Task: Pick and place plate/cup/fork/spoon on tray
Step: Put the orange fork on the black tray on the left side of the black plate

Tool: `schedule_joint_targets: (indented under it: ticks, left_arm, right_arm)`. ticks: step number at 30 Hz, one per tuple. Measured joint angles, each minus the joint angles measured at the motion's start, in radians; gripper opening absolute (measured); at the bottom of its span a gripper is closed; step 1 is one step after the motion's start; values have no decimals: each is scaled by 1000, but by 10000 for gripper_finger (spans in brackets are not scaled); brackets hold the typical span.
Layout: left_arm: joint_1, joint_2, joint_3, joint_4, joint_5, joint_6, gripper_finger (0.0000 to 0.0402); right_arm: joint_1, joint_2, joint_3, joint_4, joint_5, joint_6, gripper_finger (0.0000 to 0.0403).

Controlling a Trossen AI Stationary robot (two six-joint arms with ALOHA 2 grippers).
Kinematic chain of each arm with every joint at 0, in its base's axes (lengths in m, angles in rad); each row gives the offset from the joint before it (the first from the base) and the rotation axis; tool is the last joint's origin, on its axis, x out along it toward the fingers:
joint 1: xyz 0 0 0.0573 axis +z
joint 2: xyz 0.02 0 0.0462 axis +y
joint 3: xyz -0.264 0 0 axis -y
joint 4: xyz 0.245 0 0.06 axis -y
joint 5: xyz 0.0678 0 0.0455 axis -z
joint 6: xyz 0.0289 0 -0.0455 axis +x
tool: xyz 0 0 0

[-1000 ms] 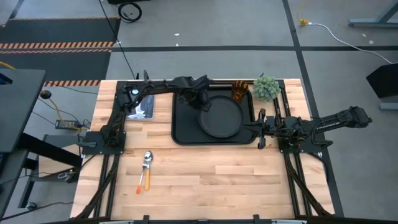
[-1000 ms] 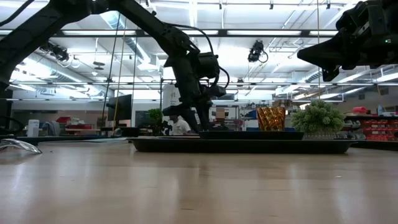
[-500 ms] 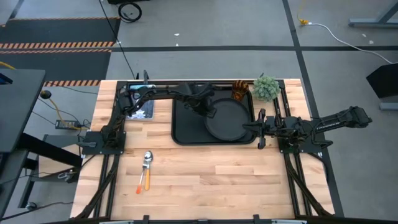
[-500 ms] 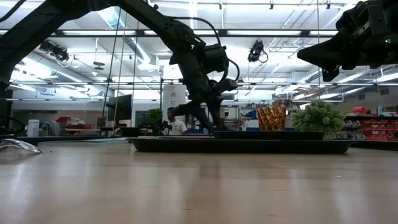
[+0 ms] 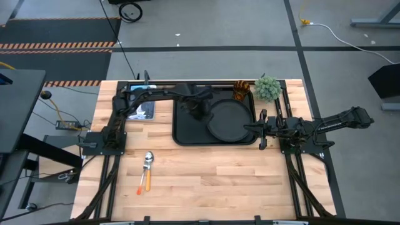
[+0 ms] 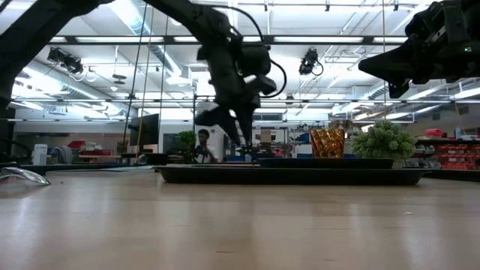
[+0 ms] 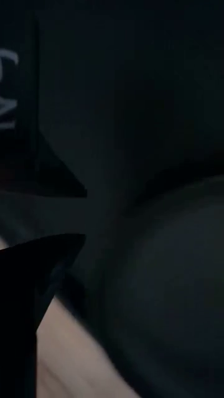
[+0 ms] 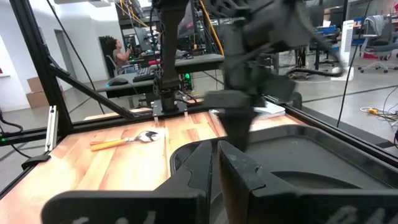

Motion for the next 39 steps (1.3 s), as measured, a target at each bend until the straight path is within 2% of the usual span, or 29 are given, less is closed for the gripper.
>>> schedule_joint_targets:
  ticks: [8, 15, 20, 26, 32, 36, 39]
  left_arm:
    - [-160, -37, 0, -374, -13, -70, 112]
    - [-345, -36, -10, -537, -136, -106, 109]
    - [-477, -36, -10, -558, -218, -128, 89]
    - [-609, -35, -10, -604, -291, -161, 46]
    - [-724, -36, -12, -635, -359, -264, 7]
    - [-785, -58, -113, -615, -334, -368, 7]
    - [-832, -115, -234, -515, -276, -481, 5]
  right_arm:
    - [0, 0, 0, 0, 0, 0, 34]
    - [0, 0, 0, 0, 0, 0, 34]
    - [0, 0, 0, 0, 0, 0, 34]
    - [0, 0, 0, 0, 0, 0, 34]
    - [0, 0, 0, 0, 0, 0, 34]
    - [0, 0, 0, 0, 0, 0, 34]
    - [0, 0, 0, 0, 0, 0, 34]
